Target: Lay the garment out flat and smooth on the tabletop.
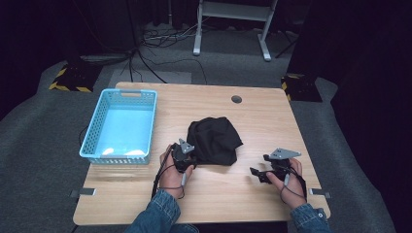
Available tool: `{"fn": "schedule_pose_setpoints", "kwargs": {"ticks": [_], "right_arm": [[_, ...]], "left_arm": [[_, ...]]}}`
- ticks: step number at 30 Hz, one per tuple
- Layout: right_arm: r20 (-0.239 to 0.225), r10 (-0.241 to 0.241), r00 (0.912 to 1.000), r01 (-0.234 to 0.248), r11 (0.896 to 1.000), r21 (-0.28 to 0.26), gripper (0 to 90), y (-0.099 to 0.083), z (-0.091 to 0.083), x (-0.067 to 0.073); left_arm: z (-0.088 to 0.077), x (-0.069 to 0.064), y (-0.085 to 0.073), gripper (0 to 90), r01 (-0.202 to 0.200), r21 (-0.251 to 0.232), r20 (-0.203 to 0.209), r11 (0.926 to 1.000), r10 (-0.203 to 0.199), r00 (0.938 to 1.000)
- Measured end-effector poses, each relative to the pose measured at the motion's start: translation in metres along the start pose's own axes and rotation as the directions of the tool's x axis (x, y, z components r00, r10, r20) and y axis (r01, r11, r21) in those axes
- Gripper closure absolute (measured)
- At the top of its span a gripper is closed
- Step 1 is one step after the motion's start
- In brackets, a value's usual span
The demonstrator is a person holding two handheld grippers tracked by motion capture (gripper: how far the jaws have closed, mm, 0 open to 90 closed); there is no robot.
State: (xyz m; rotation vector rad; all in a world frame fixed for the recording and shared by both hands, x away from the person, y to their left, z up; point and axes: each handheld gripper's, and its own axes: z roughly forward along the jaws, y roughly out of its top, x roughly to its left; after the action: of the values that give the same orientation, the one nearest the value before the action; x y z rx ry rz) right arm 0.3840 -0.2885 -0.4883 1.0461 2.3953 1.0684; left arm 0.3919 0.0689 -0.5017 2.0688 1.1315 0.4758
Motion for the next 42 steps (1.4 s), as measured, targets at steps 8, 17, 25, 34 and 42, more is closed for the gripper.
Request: {"fn": "schedule_pose_setpoints", "kwargs": {"ticks": [8,17,25,34,42], "right_arm": [[-0.008,0.026,0.9996,-0.026,0.999,-0.041,16.4,0.024,0.007,-0.004],[-0.023,0.005,0.9997,-0.006,0.998,-0.055,16.5,0.047,0.019,-0.002],[-0.035,-0.046,0.9983,0.044,0.998,-0.051,16.6,0.064,0.037,-0.004],[-0.077,-0.209,0.9748,0.210,0.978,-0.007,84.7,0.072,0.048,0.004],[-0.020,-0.206,0.9783,0.206,0.979,-0.010,87.2,0.073,0.032,0.005]], "left_arm": [[0.000,0.000,0.000,56.0,-0.012,0.000,0.011,0.9999,0.012,0.9999],[0.000,0.000,0.000,56.2,-0.013,0.000,0.010,0.9999,0.013,0.9999],[0.000,0.000,0.000,56.1,-0.013,0.000,0.010,0.9999,0.013,0.9999],[0.000,0.000,0.000,56.0,-0.013,0.000,0.010,0.9999,0.013,0.9999],[0.000,0.000,0.000,56.0,-0.013,0.000,0.010,0.9999,0.013,0.9999]]}}
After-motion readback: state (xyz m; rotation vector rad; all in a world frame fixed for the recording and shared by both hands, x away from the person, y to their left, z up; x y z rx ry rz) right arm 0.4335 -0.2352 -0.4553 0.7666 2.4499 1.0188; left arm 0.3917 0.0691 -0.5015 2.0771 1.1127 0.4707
